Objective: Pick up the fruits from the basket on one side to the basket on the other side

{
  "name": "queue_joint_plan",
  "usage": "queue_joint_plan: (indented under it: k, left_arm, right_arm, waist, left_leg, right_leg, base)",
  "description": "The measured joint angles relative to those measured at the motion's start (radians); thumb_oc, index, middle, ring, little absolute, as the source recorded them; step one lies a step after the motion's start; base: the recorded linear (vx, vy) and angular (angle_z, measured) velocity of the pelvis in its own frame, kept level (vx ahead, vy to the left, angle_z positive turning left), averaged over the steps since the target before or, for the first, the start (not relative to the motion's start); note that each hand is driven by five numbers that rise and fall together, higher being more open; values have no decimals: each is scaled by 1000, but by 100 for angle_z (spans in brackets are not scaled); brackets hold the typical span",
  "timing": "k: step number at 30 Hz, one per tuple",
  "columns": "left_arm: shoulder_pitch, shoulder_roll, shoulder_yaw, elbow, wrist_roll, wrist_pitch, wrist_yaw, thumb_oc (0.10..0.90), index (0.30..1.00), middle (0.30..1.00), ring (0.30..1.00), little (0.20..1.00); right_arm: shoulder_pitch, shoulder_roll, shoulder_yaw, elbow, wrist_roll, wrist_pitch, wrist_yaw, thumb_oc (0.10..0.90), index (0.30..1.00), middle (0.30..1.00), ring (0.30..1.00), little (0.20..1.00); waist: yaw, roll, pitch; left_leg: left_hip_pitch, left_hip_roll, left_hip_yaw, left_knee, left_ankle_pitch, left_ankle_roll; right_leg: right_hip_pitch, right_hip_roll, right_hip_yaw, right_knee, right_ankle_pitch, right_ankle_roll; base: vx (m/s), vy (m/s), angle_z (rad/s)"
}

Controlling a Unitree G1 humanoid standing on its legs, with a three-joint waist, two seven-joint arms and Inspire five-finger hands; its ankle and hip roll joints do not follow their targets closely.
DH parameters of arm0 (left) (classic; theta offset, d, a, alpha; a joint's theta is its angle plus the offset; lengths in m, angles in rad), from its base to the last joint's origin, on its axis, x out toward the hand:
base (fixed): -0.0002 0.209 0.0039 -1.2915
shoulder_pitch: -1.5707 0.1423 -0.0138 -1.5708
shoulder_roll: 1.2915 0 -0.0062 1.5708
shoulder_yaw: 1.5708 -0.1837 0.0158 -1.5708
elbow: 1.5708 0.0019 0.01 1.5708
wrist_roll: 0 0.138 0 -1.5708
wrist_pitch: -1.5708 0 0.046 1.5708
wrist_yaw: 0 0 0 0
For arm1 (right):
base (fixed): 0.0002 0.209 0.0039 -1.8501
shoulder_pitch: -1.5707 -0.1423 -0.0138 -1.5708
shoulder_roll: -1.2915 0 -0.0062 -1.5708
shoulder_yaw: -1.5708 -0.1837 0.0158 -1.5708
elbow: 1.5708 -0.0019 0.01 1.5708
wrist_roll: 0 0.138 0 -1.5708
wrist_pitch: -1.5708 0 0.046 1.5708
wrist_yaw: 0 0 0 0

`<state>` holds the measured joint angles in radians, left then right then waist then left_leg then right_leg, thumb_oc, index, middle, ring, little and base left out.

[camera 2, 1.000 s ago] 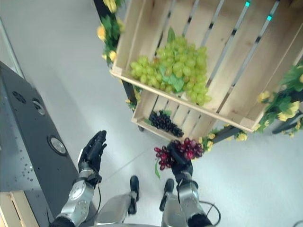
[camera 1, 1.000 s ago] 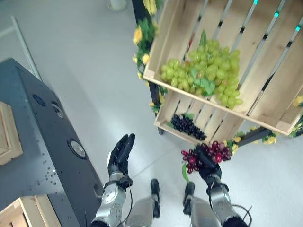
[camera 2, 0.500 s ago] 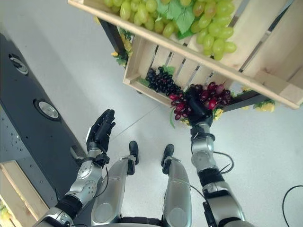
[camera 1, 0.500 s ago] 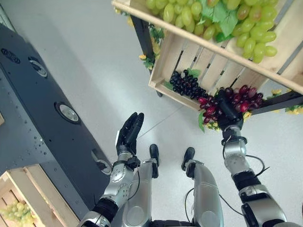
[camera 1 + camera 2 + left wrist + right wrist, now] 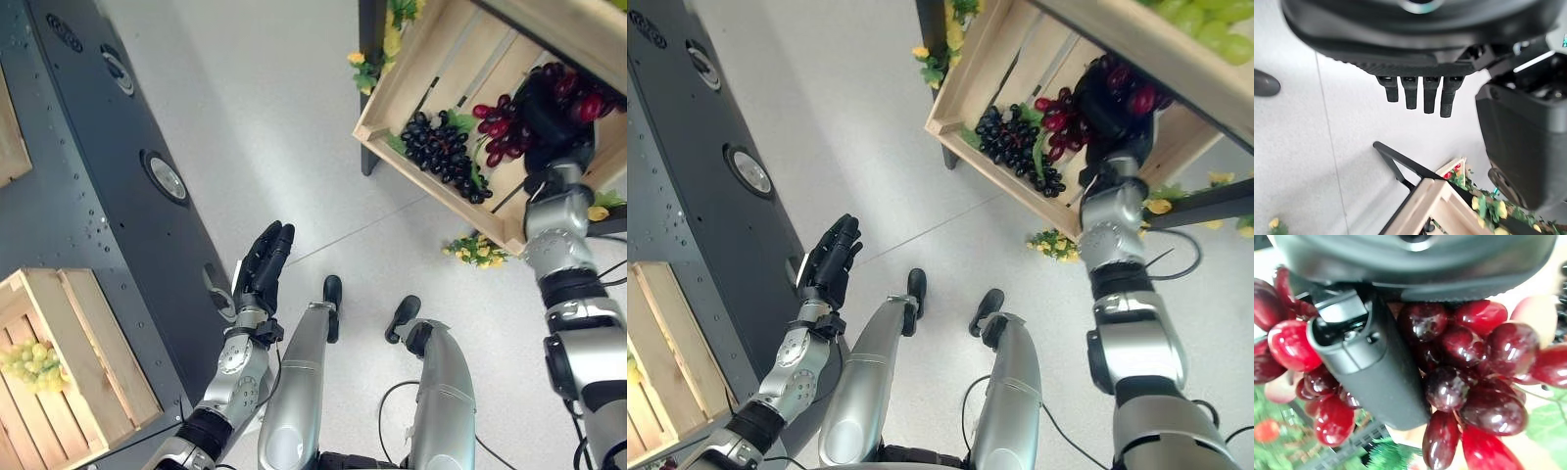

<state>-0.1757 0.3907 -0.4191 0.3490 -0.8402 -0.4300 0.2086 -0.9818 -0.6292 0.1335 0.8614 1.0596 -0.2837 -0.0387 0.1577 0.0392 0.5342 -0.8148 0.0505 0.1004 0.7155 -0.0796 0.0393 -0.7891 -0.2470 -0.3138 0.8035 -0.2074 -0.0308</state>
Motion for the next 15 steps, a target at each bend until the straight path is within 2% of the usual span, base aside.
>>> queue_joint_plan:
  k: [2, 5, 11, 12, 13, 15]
  left_arm:
    - [19, 24, -2, -20, 0, 1, -9, 800, 900, 900, 900, 900]
    - [20, 42, -6, -49, 0, 1, -26, 800, 900, 900, 900, 900]
    - [35, 82, -6, -72, -1, 1, -37, 800, 900, 900, 900, 900]
    - [48, 93, -7, -72, -1, 1, -41, 800, 900, 900, 900, 900]
    - [54, 97, -7, -72, -1, 1, -42, 800, 900, 900, 900, 900]
    - [72, 102, -7, -73, -1, 1, -42, 800, 900, 900, 900, 900]
  right_arm:
    - [-34, -18, 37, 21, -41, 30, -21, 400, 300, 300, 300, 300]
    - [-97, -79, 122, 105, -154, 115, -58, 400, 300, 300, 300, 300]
    - [-210, -113, 199, 273, -320, 279, -122, 400, 300, 300, 300, 300]
    - [-225, -113, 218, 301, -367, 307, -143, 533, 500, 500, 500, 500]
    - [-231, -113, 230, 311, -390, 316, -156, 800, 900, 900, 900, 900]
    - [-236, -114, 237, 314, -452, 340, -214, 800, 900, 900, 900, 900]
  waist:
    - [4, 0, 0]
    - [30, -1, 0]
    - [56, -3, 0]
    - [56, -4, 0]
    - [56, -4, 0]
    - [55, -5, 0]
  left_leg:
    - [-18, -1, -8, 28, -9, 2]
    - [-49, 0, -24, 67, -18, 4]
    - [-89, -8, -46, 91, -18, 5]
    - [-91, -9, -48, 91, -19, 6]
    - [-92, -10, -49, 92, -19, 7]
    - [-94, -12, -50, 90, -21, 10]
  right_leg:
    - [-9, -4, -4, 18, -5, 1]
    - [-23, -9, -18, 42, -12, -1]
    - [-40, -14, -34, 53, -14, -2]
    - [-40, -14, -35, 51, -14, -1]
    - [-40, -14, -36, 50, -14, 0]
    - [-40, -14, -37, 44, -12, 4]
  base:
    - [59, -90, 6]
    - [43, -60, 9]
    - [27, -32, 9]
    - [9, 0, 7]
    - [6, 4, 4]
    - [0, 0, 0]
